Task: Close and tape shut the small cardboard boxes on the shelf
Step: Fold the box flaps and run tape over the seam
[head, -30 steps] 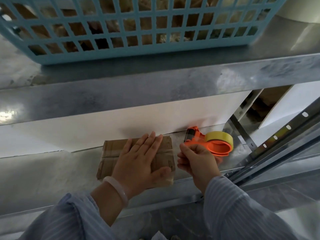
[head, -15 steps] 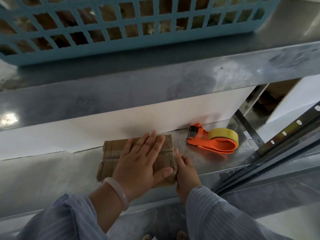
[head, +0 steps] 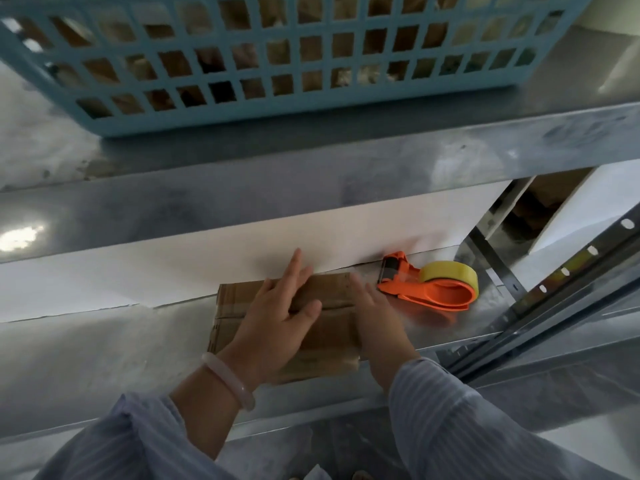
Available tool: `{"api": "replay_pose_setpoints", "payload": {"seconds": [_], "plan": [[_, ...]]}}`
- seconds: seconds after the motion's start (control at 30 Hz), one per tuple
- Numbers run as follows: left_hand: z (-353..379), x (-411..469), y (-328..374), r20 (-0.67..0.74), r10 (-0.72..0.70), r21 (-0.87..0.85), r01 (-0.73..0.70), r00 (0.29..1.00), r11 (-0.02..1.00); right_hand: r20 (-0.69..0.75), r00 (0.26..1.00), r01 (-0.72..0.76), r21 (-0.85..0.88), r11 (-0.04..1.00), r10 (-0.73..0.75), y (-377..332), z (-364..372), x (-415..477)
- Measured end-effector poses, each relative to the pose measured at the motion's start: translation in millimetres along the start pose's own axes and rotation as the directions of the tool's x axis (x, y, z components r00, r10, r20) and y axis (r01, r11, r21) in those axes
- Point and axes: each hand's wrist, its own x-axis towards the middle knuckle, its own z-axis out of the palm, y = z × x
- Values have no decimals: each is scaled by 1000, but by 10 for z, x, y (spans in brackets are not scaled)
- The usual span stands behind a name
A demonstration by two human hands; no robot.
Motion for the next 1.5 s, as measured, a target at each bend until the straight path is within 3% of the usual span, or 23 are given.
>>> {"api": "replay_pose_setpoints", "payload": {"seconds": [0.1, 0.17, 0.2, 0.27, 0.33, 0.4, 0.47, 0.8, 0.87, 0.93, 1.0, 1.07, 1.13, 1.17, 1.23, 1.27, 1.33, 1.43, 1.5], "plan": [[-41, -3, -13, 5, -41, -192, 41, 999, 981, 1, 997, 76, -303, 950, -79, -14, 160, -28], [-118, -38, 3, -40, -53, -224, 43, 998, 974, -3, 995, 91, -363, 927, -99, -16, 186, -25], [-164, -53, -27, -106, -59, -182, 39, 993, 983, 6, 996, 84, -369, 926, -88, -31, 173, -28], [-249, -97, -144, -267, -67, 99, 97, 961, 990, 28, 997, 81, -381, 921, -75, -53, 139, -33], [-304, -163, -265, -338, -204, 193, 280, 919, 940, 34, 996, 87, -385, 919, -79, -44, 128, -48], [-327, -210, -288, -245, -434, -79, 428, 867, 900, 23, 997, 77, -382, 921, -74, -29, 142, -59], [-320, -190, -290, -180, -506, -279, 450, 843, 848, 7, 998, 66, -375, 925, -69, -31, 161, -84], [-342, -197, -420, -164, -461, -352, 385, 872, 853, 26, 999, 45, -459, 887, -37, -100, 96, -91], [-345, -225, -438, -167, -479, -483, 352, 862, 802, 48, 999, 15, -360, 933, 2, -88, 76, -105], [-354, -248, -450, -130, -525, -650, 328, 841, 686, 58, 998, -23, -258, 966, 40, -66, 56, -89], [-356, -269, -467, -93, -543, -707, 328, 835, 627, 81, 996, -8, -296, 955, 33, -62, 37, -92], [-380, -310, -486, -117, -440, -559, 307, 890, 770, 110, 993, 95, -414, 905, -53, -49, 1, -75], [-453, -306, -572, -126, -228, -241, 193, 966, 951, 186, 961, 274, -566, 778, -204, -88, -42, -96], [-502, -288, -617, -73, -130, -84, 124, 989, 989, 275, 923, 384, -667, 639, -268, -126, -54, -101], [-609, -240, -659, 86, -65, 140, 53, 994, 989, 461, 848, 527, -783, 331, -261, -194, -75, -71], [-640, -221, -672, 131, -53, 228, 22, 990, 973, 505, 831, 553, -796, 246, -233, -214, -81, -46], [-663, -208, -660, 125, -13, 296, -25, 992, 955, 516, 822, 564, -796, 220, -238, -225, -88, -9], [-643, -219, -658, 55, 33, 260, -46, 998, 964, 506, 821, 565, -788, 245, -266, -200, -74, -11], [-635, -220, -653, 52, 37, 222, -47, 998, 974, 514, 818, 565, -801, 195, -260, -227, -77, -22]]}}
